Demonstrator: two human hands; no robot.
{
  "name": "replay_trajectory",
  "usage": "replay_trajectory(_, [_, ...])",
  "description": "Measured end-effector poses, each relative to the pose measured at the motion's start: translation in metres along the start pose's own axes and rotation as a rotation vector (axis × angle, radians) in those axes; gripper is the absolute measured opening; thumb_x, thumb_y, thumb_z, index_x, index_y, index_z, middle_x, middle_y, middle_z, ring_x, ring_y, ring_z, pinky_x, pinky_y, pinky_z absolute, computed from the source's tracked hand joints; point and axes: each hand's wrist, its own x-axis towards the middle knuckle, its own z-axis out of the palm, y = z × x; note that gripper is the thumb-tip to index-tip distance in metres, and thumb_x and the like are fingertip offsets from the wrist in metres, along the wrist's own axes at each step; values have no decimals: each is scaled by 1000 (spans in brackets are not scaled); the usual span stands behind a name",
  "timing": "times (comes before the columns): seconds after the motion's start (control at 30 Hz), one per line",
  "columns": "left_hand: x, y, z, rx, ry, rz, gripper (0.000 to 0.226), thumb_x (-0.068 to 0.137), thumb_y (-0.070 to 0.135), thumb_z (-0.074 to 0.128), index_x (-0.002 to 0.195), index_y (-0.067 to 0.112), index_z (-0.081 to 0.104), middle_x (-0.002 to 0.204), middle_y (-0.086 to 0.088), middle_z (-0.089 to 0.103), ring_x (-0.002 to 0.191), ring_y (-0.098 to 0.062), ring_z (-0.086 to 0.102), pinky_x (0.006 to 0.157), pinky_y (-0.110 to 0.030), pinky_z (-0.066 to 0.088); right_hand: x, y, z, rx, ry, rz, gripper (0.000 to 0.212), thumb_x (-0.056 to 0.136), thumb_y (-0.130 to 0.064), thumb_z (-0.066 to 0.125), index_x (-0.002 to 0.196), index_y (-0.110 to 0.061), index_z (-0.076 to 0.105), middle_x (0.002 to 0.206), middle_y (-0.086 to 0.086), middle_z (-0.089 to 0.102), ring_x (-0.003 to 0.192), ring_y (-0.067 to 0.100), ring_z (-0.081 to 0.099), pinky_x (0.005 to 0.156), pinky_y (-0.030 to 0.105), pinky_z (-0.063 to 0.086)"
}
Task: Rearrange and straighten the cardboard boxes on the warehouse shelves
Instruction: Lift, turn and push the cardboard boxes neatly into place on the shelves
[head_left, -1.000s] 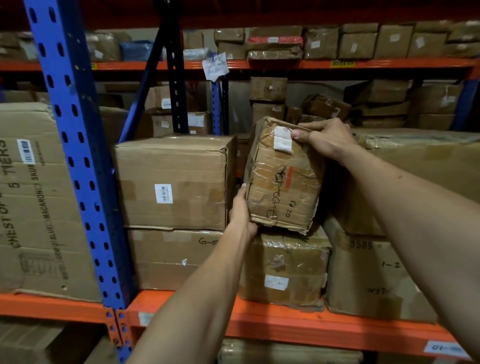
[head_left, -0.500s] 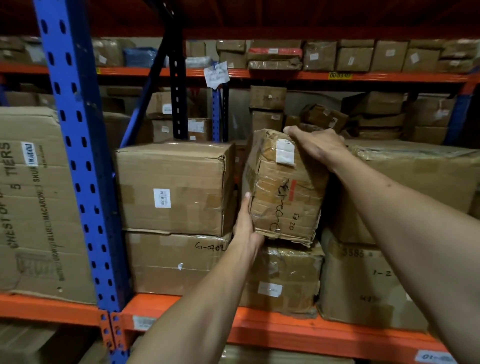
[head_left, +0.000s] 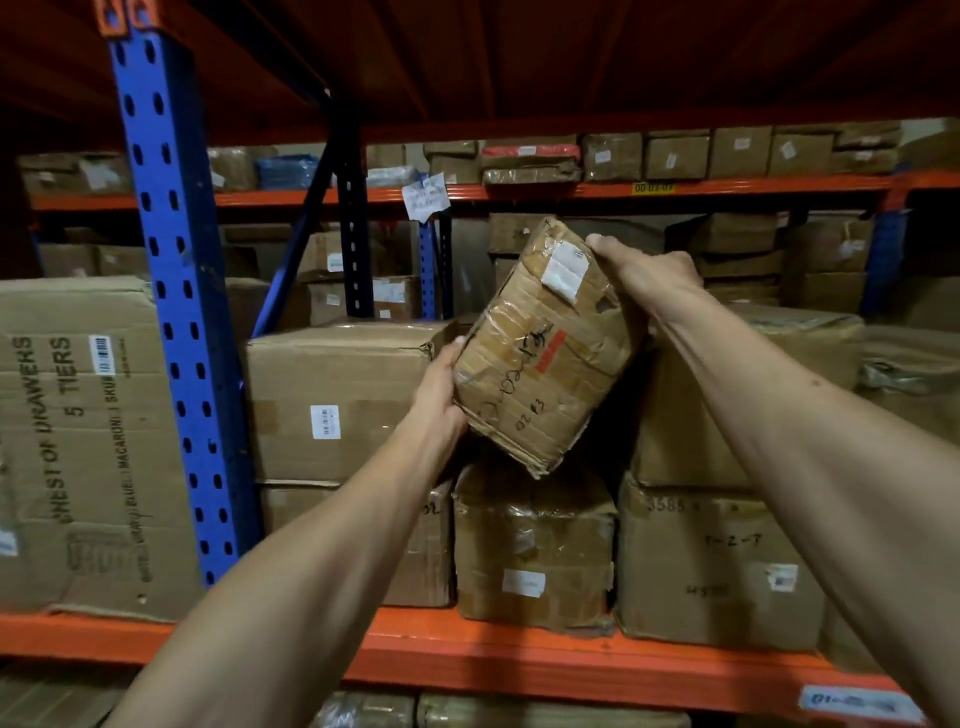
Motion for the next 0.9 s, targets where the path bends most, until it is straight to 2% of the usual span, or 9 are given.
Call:
replay_trajectory(0.13, [-12,37,22,175,55,86,19,96,28,70,107,13,76,98,-11,80,86,-27,77,59,-43,63,-5,7,-10,367,9,117,128,48,-66,92,150,-7,42,129,16,66,95,31,75,78,51,66])
replay_trajectory(0.2, [-18,55,30,240,60,138,14,93,29,73,96,15,74,87,-7,79,78,-23,75,62,-41,62,-8,9,-14,456,2,150,115,55,-60,95,145,-9,43,118,15,70,86,32,77,69,56,66])
replay_trajectory(0.3, [-19,79,34,314,161,225,68,60,34,95,121,11,72,100,-11,81,82,-27,79,66,-49,64,-13,16,-15,516,-13,198,101,57,-63,94,131,-13,46,110,13,71,84,33,77,72,58,65])
replay_trajectory(0.37, [-34,89,37,343,200,291,51,70,25,93,114,7,75,96,-13,81,77,-26,80,57,-42,63,-22,19,-12,563,-2,206,88,57,-65,93,113,-17,44,111,12,69,89,32,75,78,57,64])
replay_trajectory(0.43, [-51,97,40,393,250,351,39,76,19,90,107,3,74,88,-13,80,67,-22,78,49,-33,60,-34,26,-7,617,-15,232,97,43,-71,93,109,-20,43,113,11,70,94,34,74,85,58,62])
replay_trajectory(0.57, [-67,96,36,518,268,398,45,77,23,91,112,3,71,89,-11,79,72,-22,77,55,-33,61,-33,66,2,718,4,317,129,4,-84,87,116,-23,64,106,9,77,96,38,75,88,63,59])
replay_trajectory(0.73, [-81,63,35,614,242,357,51,71,25,93,112,5,71,91,-13,80,78,-26,79,68,-44,66,-88,100,-24,790,-3,418,86,43,-72,92,108,-27,58,108,12,76,97,38,74,86,64,60])
replay_trajectory(0.83, [-85,43,22,662,221,268,55,68,24,92,115,7,68,96,-13,80,78,-25,79,58,-35,64,-113,126,-27,830,-10,524,101,54,-71,90,136,-26,50,116,13,72,100,38,73,87,65,59])
replay_trajectory(0.9, [-86,30,13,706,168,178,58,68,27,91,119,8,70,99,-11,80,75,-22,78,56,-31,60,-130,147,-27,847,-7,579,106,57,-72,89,141,-25,45,120,14,71,99,37,72,71,62,61])
